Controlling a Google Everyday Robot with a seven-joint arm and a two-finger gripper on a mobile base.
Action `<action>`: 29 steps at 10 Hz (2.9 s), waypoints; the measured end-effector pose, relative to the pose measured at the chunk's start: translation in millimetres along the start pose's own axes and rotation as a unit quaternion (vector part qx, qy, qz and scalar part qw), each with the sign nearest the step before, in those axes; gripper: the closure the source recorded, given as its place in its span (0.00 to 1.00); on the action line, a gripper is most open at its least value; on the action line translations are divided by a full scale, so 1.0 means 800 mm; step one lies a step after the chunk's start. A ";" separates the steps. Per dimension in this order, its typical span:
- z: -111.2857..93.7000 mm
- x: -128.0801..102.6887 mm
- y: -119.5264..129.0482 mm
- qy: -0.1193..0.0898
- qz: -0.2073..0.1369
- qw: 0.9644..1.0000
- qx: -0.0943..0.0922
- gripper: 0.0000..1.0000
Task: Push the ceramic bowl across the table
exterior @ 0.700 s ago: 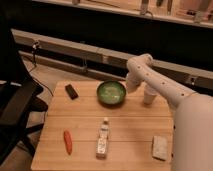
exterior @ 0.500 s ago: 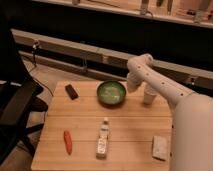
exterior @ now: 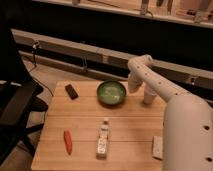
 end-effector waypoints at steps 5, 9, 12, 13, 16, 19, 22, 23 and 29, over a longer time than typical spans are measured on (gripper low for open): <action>0.018 -0.024 -0.007 -0.001 -0.018 1.000 -0.007 1.00; 0.007 -0.051 -0.017 0.004 -0.033 0.999 -0.008 1.00; 0.009 -0.067 -0.020 0.006 -0.050 0.999 -0.005 1.00; 0.002 -0.075 -0.024 0.005 -0.052 0.999 -0.002 1.00; 0.001 -0.082 -0.024 0.007 -0.058 0.998 -0.005 1.00; 0.006 -0.106 -0.027 0.003 -0.077 0.997 -0.006 1.00; 0.002 -0.116 -0.030 0.006 -0.089 0.996 -0.007 1.00; 0.002 -0.122 -0.031 0.005 -0.096 0.995 -0.007 1.00; 0.002 -0.133 -0.032 0.007 -0.117 0.993 -0.008 1.00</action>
